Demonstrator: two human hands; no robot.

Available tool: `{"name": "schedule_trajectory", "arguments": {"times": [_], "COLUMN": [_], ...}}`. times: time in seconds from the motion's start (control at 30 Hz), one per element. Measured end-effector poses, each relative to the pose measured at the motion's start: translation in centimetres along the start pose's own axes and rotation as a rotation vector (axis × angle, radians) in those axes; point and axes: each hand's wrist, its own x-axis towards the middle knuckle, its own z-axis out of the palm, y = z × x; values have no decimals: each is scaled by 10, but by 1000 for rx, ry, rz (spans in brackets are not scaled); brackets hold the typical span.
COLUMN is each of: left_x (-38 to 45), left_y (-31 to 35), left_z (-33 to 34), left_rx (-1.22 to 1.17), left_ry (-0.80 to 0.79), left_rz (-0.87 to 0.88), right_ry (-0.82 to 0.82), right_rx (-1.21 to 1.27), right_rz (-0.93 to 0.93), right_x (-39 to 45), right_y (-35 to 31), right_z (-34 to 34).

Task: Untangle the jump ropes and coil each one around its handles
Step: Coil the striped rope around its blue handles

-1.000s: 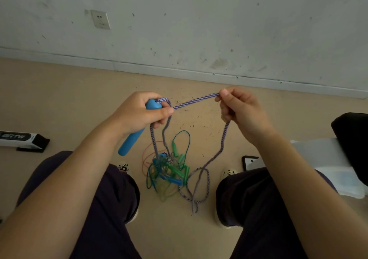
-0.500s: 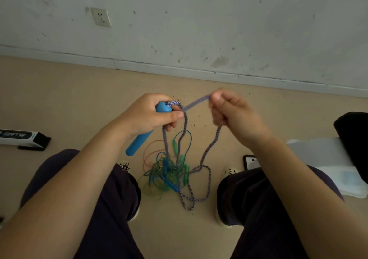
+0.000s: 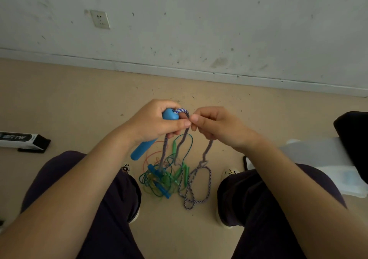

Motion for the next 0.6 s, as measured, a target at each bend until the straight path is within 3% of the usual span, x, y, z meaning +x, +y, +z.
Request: {"name": "schedule_trajectory", "arguments": {"times": [0.23, 0.33, 0.4, 0.6], "left_x": [1, 1, 2, 4], "left_y": [-3, -6, -7, -2], "left_z": [-15, -26, -23, 5], "left_rx": [40, -3, 10, 36], "left_ry": [50, 139, 153, 50], "left_rz": [-77, -64, -62, -14], "right_ry": [419, 505, 438, -4], "right_rx": [166, 79, -34, -44], "right_rz": [-110, -76, -33, 79], "right_x": [-3, -2, -1, 1], "right_y": [0, 4, 5, 1], "right_z": [-31, -35, -31, -1]}}
